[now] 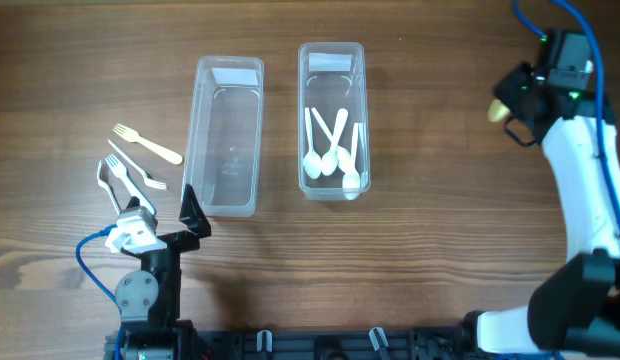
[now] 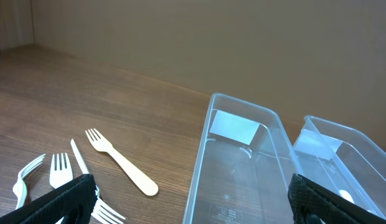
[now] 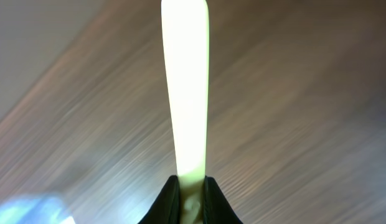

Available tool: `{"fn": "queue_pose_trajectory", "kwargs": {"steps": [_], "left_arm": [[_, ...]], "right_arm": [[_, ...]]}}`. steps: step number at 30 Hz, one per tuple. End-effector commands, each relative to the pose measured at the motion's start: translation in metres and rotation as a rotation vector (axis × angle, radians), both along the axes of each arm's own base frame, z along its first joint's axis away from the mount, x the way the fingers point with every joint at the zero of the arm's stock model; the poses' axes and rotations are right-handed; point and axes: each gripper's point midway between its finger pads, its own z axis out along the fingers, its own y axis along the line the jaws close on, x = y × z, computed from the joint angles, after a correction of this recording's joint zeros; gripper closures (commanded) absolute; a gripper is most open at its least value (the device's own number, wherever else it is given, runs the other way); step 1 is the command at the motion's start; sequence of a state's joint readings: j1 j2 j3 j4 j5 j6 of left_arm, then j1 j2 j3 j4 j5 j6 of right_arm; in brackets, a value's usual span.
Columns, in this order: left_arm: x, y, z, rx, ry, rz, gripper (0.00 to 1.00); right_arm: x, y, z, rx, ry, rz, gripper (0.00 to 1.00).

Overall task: Pack container
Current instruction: 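Place the yellow spoon into the right container and withdraw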

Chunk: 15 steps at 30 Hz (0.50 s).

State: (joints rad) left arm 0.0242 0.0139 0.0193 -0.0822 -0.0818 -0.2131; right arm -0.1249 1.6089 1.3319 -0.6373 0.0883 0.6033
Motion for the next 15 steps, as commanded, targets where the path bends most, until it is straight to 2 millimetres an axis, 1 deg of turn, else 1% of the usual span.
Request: {"fn": "queue_pose_trajectory", "kwargs": {"steps": [1,3,4,6,7,8,10,12,14,15], "left_arm": [[0.0,-0.001,-0.001,0.02,-0.001,-0.002,0.0],[0.0,-0.001,-0.001,0.02,-0.001,-0.002,0.0],[0.0,-0.001,-0.001,0.02,-0.001,-0.002,0.0],[0.0,-0.001,-0.001,0.02,-0.001,-0.002,0.0],[0.0,-0.001,-0.001,0.02,-0.001,-0.002,0.0],[0.0,-0.001,-0.001,0.02,-0.001,-0.002,0.0],[0.0,-0.001,-0.001,0.02,-0.001,-0.002,0.0],[0.0,-0.001,-0.001,0.02,-0.001,-0.002,0.0],[0.0,-0.001,-0.001,0.02,-0.001,-0.002,0.0],[0.0,-0.001,-0.001,0.02,-0.001,-0.002,0.0]], "right_arm": [[0.001,0.106,0.013,0.111,-0.032,0.355,0.96],[-0.006,0.157,0.011,0.12,-0.021,0.481,0.96],[-0.009,0.176,0.01,0.109,-0.02,0.538,0.96],[-0.017,0.204,0.009,0.103,-0.015,0.61,0.96],[-0.025,0.223,0.008,0.106,-0.008,0.655,0.96],[-0.031,0.237,0.007,0.107,0.0,0.687,0.96],[-0.039,0.258,0.0,0.103,0.019,0.719,0.96],[-0.045,0.27,-0.012,0.08,0.05,0.72,0.96],[-0.049,0.282,-0.024,0.075,0.08,0.743,0.91],[-0.05,0.286,-0.031,0.073,0.096,0.753,0.83]]}}
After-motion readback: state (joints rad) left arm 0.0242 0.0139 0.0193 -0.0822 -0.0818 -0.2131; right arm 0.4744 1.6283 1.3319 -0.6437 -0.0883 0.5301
